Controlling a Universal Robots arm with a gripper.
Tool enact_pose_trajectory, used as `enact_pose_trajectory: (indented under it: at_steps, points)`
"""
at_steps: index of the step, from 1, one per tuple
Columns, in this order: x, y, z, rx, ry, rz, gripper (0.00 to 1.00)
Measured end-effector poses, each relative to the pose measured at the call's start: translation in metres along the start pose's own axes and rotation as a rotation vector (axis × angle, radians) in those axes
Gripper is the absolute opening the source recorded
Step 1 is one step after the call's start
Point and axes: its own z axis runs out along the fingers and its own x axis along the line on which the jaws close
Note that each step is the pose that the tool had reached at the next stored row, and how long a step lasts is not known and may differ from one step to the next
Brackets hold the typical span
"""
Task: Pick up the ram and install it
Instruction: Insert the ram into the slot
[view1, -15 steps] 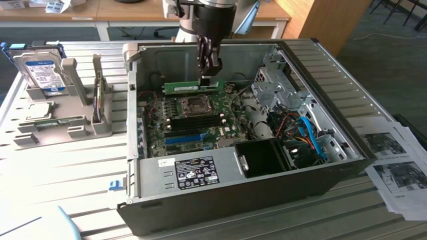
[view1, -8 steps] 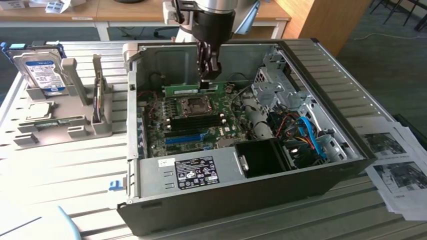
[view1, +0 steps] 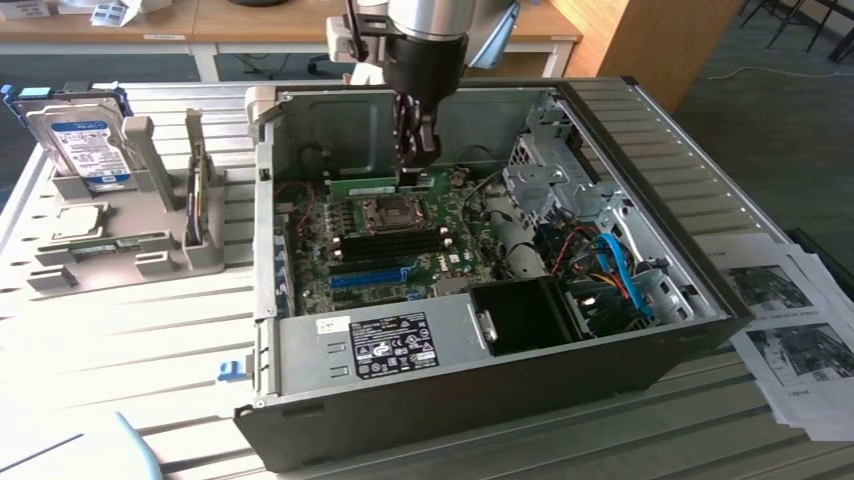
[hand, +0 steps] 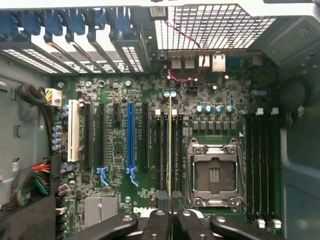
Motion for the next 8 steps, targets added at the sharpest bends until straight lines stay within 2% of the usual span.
enact_pose_trajectory:
  at_steps: [8]
  points:
    - [-0.001,-0.0005,0.0116,0.0000,0.0001,0.000,0.11]
